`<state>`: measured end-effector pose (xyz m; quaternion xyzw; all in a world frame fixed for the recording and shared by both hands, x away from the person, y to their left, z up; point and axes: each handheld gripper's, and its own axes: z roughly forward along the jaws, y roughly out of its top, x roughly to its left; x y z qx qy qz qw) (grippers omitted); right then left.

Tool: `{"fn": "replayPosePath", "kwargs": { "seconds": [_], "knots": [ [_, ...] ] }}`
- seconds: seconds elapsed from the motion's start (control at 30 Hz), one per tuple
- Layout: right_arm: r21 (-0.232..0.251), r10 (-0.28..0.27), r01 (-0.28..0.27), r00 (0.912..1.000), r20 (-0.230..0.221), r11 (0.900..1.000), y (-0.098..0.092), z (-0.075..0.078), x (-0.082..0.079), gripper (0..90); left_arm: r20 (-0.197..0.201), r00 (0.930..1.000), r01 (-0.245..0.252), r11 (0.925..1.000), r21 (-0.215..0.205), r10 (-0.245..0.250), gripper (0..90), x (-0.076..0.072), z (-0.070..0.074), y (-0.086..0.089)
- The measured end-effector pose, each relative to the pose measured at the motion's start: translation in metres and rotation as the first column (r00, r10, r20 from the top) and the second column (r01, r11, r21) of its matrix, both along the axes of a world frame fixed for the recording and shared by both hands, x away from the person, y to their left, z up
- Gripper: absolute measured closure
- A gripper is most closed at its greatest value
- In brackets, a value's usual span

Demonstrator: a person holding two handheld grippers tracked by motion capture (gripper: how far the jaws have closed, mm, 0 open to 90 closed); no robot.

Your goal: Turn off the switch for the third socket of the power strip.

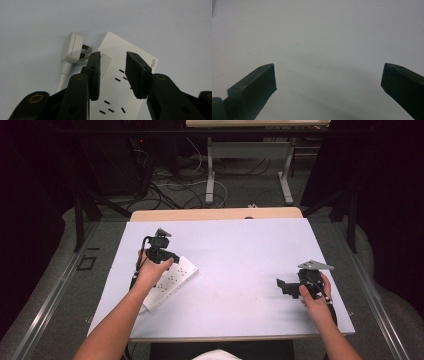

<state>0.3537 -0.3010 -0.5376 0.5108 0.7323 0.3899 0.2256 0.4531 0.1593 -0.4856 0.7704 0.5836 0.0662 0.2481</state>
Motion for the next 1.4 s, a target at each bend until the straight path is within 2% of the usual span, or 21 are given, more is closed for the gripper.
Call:
{"fn": "replayPosePath", "kwargs": {
  "seconds": [0.17, 0.4, 0.57, 1.0, 1.17, 1.4],
  "knots": [
    [-0.005, -0.001, 0.001, 1.0, -0.002, 1.0, 0.0, 0.0, 0.0, 0.0, -0.003, 0.9999, -0.014, 0.9999, -0.002, 0.014, 69.7, 0.005, -0.004, -0.002],
    [-0.001, 0.003, -0.003, 1.0, -0.003, 1.0, 0.0, -0.001, 0.0, 0.0, -0.024, 0.9995, -0.02, 0.9997, 0.017, 0.02, 75.4, 0.011, -0.01, -0.003],
    [0.001, -0.006, 0.006, 1.0, -0.005, 1.0, 0.001, -0.001, 0.001, 0.0, -0.019, 0.9994, -0.029, 0.9994, 0.019, 0.029, 79.0, 0.013, -0.013, -0.004],
    [-0.004, 0.005, -0.005, 0.9999, -0.009, 1.0, 0.001, -0.001, 0.001, 0.0, -0.025, 0.9996, -0.016, 0.9996, 0.024, 0.017, 86.5, 0.017, -0.019, -0.008],
    [-0.005, 0.006, -0.006, 0.9999, -0.008, 1.0, 0.0, -0.002, 0.001, 0.0, -0.031, 0.9995, -0.009, 0.9992, 0.038, 0.01, 89.3, 0.017, -0.021, -0.01],
    [-0.006, 0.009, -0.009, 0.9999, -0.007, 1.0, 0.0, -0.001, 0.001, 0.0, -0.023, 0.9997, -0.004, 0.9989, 0.047, 0.005, 89.8, 0.017, -0.023, -0.012]
  ]
}}
